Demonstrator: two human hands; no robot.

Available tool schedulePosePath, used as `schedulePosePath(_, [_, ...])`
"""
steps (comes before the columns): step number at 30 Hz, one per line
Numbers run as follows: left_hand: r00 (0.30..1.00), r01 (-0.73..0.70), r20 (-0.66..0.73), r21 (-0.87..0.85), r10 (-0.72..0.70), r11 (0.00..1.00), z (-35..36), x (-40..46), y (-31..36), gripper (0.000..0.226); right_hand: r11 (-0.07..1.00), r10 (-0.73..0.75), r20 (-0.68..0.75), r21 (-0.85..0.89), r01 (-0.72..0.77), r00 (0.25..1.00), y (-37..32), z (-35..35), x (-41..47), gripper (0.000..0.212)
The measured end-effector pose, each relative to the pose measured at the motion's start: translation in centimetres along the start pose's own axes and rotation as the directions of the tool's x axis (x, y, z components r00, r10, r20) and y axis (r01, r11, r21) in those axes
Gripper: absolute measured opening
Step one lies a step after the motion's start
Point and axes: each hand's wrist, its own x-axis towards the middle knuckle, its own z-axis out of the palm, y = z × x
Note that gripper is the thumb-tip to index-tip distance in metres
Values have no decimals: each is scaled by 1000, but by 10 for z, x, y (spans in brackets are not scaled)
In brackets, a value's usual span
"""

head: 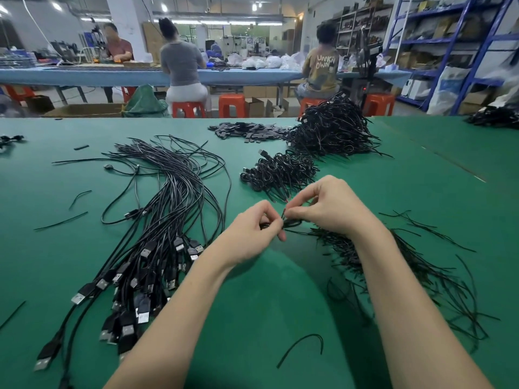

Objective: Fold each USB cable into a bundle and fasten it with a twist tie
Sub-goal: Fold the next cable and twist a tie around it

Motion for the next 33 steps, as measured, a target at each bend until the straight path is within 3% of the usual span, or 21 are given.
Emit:
schedulePosePath(4, [967,77,-207,-305,-145,949,2,9,-2,13,993,-114,-183,-30,110,977,-15,21,3,6])
schedulePosePath(8, [938,64,-267,-497,-222,865,4,12,-1,2,987,-140,-197,52,153,970,-18,28,3,10])
schedulePosePath(10, [914,14,-367,-401,-175,916,8,11,-3,3,994,-92,-150,38,99,984,-15,26,3,14])
schedulePosePath(12, [883,-60,-467,-195,-39,979,13,9,-3,1,998,-19,-117,55,26,993,-13,22,3,16])
schedulePosePath(17, [807,-216,-538,113,242,970,16,6,-3,2,991,73,-179,127,-51,981,-15,21,1,7])
schedulePosePath(23, [754,-279,-563,192,338,941,14,4,-2,3,882,181,-101,456,-116,978,-21,24,-1,4])
schedulePosePath(28, [758,-302,-523,248,390,920,14,3,2,6,854,207,-103,504,-128,973,-18,24,1,13])
schedulePosePath(31, [803,-274,-477,237,357,932,17,1,3,10,948,170,-235,305,-93,957,-13,34,4,11])
schedulePosePath(33, [827,-224,-526,14,198,975,21,2,9,11,996,55,-353,81,-28,934,-10,42,4,9])
